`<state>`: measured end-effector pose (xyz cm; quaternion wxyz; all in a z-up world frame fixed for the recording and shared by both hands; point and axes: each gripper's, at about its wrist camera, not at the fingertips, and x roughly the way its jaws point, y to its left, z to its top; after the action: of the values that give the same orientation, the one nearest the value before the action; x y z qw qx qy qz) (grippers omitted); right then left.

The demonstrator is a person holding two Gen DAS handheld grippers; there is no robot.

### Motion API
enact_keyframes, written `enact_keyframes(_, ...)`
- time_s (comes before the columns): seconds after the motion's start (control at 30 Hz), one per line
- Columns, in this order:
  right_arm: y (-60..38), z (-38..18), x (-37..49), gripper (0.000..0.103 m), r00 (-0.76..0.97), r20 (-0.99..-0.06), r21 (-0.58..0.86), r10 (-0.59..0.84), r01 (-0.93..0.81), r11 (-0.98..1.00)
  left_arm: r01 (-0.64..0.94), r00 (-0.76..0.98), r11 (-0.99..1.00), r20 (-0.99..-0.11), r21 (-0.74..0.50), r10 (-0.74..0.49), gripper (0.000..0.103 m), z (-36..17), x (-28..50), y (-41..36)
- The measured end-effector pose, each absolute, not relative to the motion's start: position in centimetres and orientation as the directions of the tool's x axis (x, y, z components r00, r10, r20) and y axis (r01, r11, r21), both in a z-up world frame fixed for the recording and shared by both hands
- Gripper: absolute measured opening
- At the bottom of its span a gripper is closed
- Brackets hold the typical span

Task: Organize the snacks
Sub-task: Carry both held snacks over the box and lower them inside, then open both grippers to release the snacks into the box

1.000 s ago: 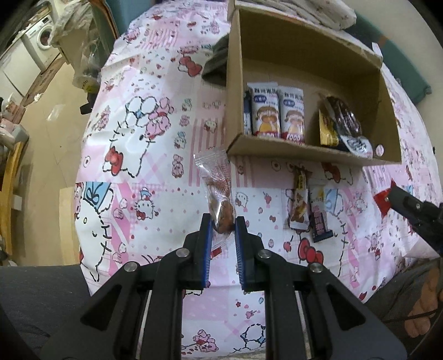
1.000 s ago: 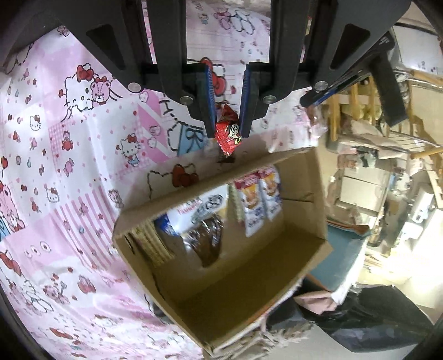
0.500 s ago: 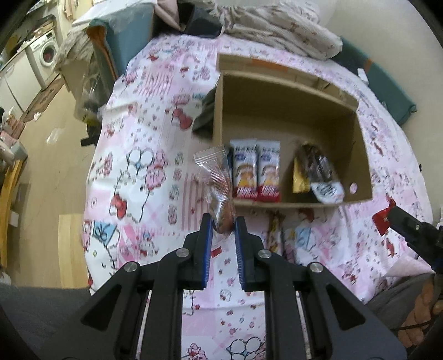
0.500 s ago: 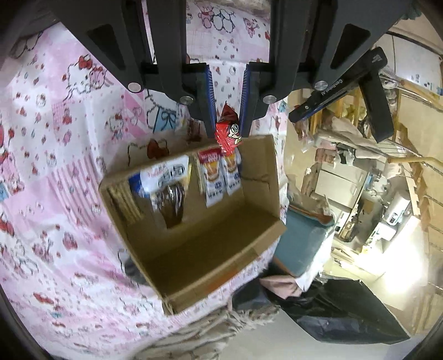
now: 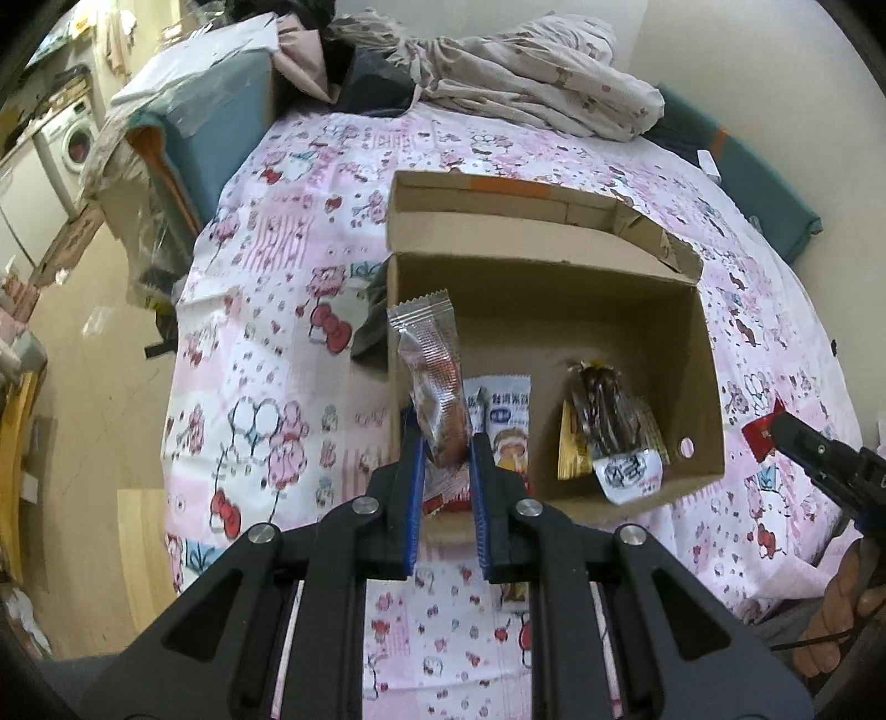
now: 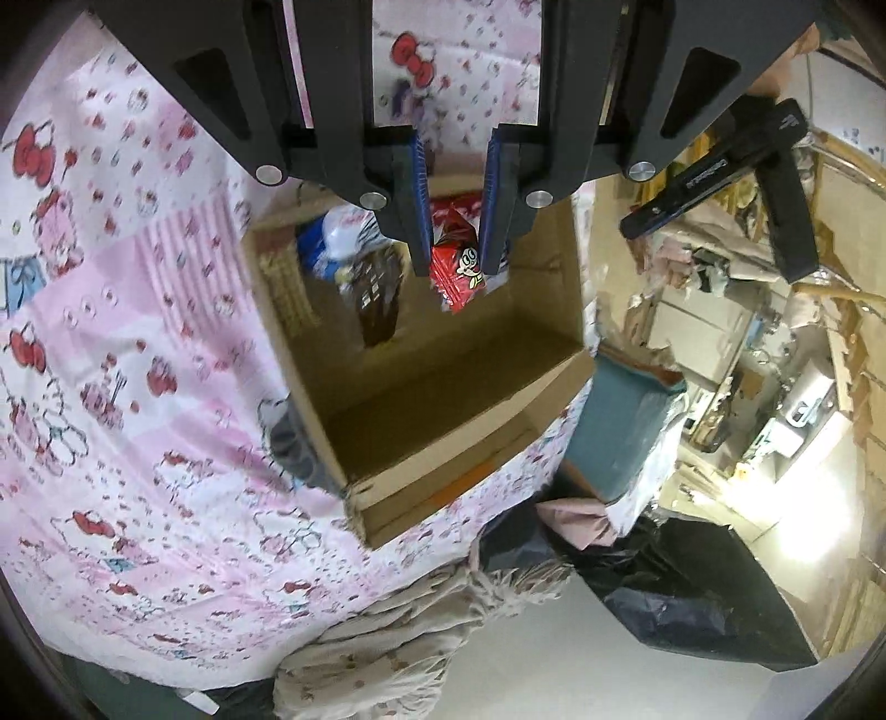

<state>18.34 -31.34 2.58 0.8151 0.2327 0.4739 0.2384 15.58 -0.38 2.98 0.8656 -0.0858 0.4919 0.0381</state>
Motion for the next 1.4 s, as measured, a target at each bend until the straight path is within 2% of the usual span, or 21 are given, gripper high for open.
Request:
enact_keyframes(0.7,-29.9,-3.0,19.9,0.018,0.388,-0.744,0.549,0.544,-0.108,0.829,-0.114,0.478,0.988,-0.878,-0.106,-0.039,0.013,-3.0,19.6,-1.6)
enact_keyframes(1.23,-28.8,-3.7,20.3,0.018,0.365,-0.766,0.523,0.529,-0.123,0.843,-0.084,0.489,0.988,-0.869,-0.128,-0.071,0.013,-3.3,19.7,-2.1)
enact_keyframes(1.4,-29.0,-3.6,20.3,0.021,0.373,-0.751,0.544,0.545,-0.119,0.831,-0.082,0.477,0.988,-0.876,-0.128,-0.073,0.013,-3.5,19.7,-2.3)
